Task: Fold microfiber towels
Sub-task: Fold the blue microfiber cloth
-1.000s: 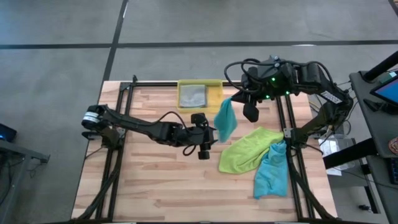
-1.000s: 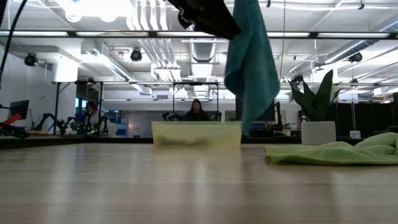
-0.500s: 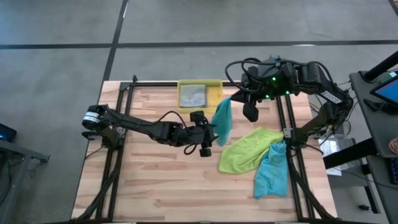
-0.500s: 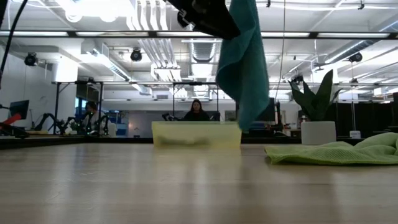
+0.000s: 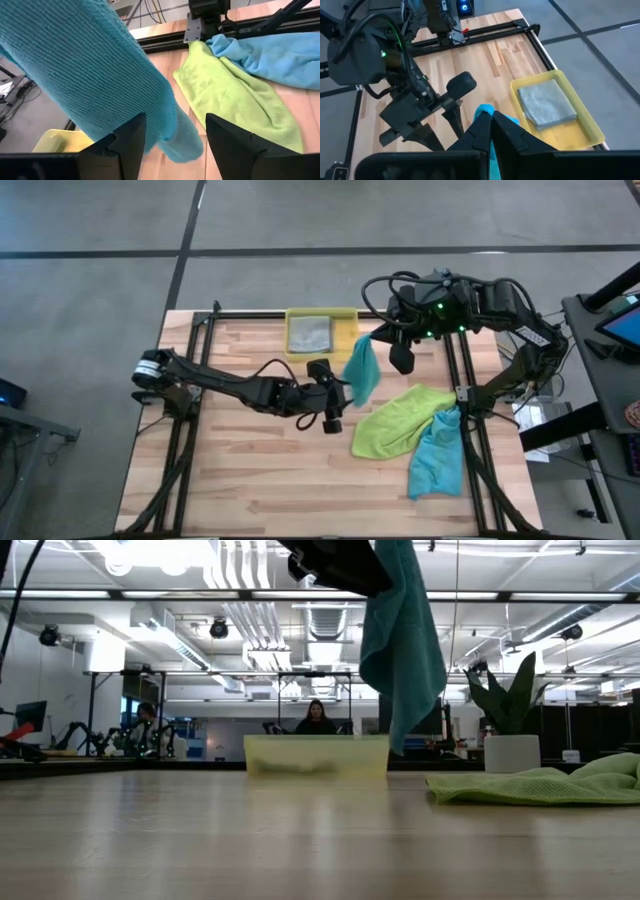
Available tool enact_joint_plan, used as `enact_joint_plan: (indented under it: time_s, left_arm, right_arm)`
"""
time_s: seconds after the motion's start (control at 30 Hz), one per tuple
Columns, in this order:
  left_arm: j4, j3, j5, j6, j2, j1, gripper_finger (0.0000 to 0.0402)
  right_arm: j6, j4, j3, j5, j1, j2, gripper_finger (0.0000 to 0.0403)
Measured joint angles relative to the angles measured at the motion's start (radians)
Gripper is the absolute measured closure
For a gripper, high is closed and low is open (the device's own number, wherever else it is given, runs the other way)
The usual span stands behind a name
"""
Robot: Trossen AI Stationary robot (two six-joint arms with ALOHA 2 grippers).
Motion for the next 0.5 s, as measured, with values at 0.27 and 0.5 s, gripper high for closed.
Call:
enact_joint_plan:
  time_s: [0.27,0.5]
  left_arm:
    - [0.034,0.017,-0.018,-0.001,0.055,0.004,0.021]
    - [0.023,0.029,-0.094,0.0,0.056,0.007,0.021]
  right_arm:
    - [0.0,-0.002,0.0,0.0,0.0,0.0,0.0394]
    - [0.004,-0.007,0.0,0.0,0.0,0.0,0.0394]
